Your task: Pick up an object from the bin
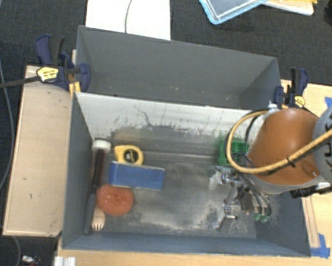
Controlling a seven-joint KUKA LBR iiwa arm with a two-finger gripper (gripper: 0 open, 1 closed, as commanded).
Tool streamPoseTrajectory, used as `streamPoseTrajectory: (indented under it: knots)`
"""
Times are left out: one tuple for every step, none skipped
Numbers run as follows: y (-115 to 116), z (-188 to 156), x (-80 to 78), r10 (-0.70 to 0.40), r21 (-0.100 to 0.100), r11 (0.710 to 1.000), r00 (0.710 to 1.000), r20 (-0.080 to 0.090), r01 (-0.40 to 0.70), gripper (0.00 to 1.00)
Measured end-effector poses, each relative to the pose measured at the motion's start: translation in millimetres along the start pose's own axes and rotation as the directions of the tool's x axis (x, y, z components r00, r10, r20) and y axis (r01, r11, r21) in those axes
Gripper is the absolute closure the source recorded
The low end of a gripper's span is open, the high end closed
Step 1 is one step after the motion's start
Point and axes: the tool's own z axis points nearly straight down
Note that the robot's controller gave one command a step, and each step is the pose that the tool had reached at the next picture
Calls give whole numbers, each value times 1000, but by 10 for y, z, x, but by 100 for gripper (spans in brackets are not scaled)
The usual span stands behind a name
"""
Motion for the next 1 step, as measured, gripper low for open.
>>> streamPoseTrajectory:
  knots:
    - [0, -43, -17, 0, 0, 1000, 1000, 8, 0, 0]
